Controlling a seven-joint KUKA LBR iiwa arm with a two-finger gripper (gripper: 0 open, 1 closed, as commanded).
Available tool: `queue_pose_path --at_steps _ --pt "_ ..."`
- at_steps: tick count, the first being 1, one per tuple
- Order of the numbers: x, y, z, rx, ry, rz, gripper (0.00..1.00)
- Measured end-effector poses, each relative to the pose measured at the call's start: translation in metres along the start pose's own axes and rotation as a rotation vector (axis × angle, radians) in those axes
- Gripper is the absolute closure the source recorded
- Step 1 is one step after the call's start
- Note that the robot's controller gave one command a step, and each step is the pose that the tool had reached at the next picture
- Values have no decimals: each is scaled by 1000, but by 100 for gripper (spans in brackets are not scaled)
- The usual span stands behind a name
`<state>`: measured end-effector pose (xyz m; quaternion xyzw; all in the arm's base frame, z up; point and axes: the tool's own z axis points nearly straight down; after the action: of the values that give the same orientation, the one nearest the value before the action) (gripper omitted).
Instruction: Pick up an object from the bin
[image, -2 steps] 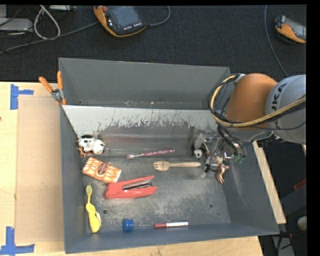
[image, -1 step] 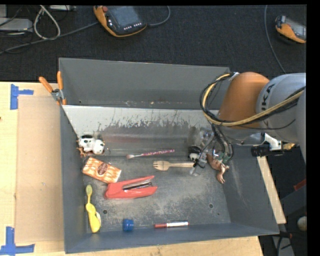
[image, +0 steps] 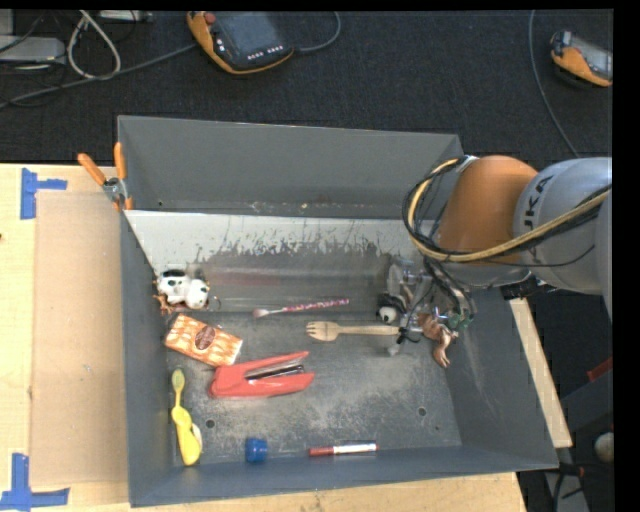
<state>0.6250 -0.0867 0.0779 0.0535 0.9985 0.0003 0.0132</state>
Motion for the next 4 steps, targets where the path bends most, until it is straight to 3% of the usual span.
queue_pose_path --at_steps 1,2,3,4 --pt "7 12 4 -2 10 473 100" --pt "7 12 4 -1 10 471 100" --pt "11 12 -21 0 21 471 100" --pt "7 12 -58 -2 13 471 100"
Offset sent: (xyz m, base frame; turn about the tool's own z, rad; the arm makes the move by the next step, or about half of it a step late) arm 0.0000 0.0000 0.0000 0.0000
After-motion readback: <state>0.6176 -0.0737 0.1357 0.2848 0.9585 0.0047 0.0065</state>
